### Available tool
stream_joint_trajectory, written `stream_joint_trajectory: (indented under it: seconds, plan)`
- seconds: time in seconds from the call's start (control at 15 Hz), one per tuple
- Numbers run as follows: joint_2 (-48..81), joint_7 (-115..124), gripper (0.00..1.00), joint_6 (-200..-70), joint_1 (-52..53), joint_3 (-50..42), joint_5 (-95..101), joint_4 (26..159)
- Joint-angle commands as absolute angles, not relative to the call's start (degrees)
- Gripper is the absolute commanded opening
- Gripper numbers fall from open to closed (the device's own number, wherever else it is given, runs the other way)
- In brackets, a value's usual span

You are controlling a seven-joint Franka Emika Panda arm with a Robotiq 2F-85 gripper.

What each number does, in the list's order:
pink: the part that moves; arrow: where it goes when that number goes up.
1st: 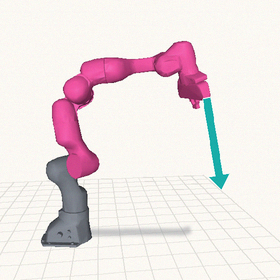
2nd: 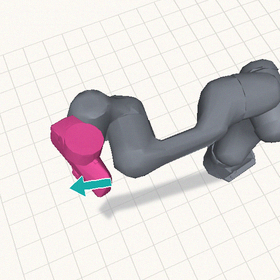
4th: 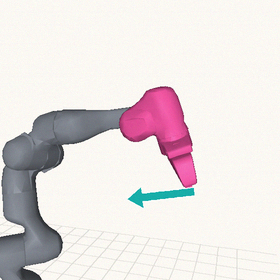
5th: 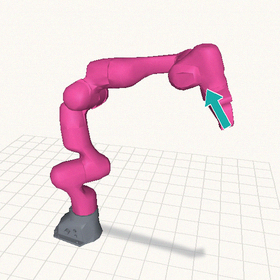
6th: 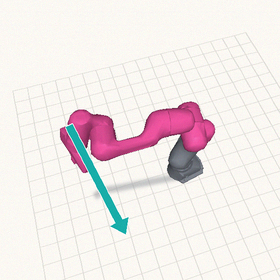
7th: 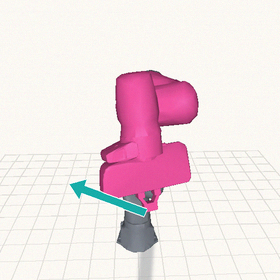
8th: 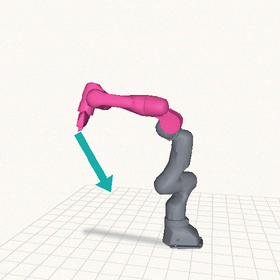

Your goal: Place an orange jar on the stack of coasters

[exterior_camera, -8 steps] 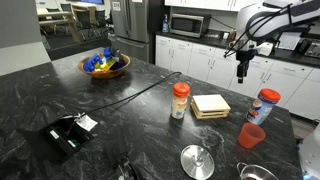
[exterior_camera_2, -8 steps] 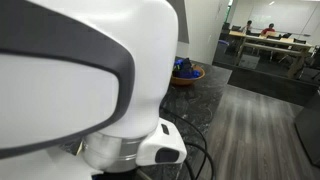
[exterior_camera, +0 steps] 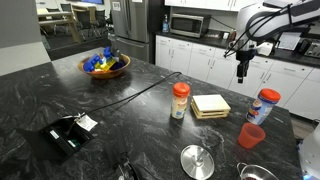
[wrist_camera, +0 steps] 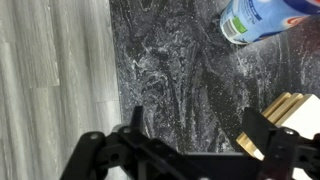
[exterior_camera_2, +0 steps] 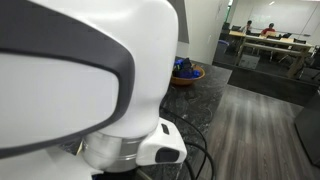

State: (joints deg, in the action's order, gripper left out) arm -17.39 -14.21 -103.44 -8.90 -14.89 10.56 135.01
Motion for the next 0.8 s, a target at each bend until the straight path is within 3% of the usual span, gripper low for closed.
stream_joint_trajectory:
  seconds: [0.0,0.73]
  plan:
    - [-17.32,-14.38,1.0,-103.32,-9.57,-14.25,10.36,134.91]
    - [-18.48,-13.32,1.0,-104.47,-8.5,-12.56,10.23,135.61]
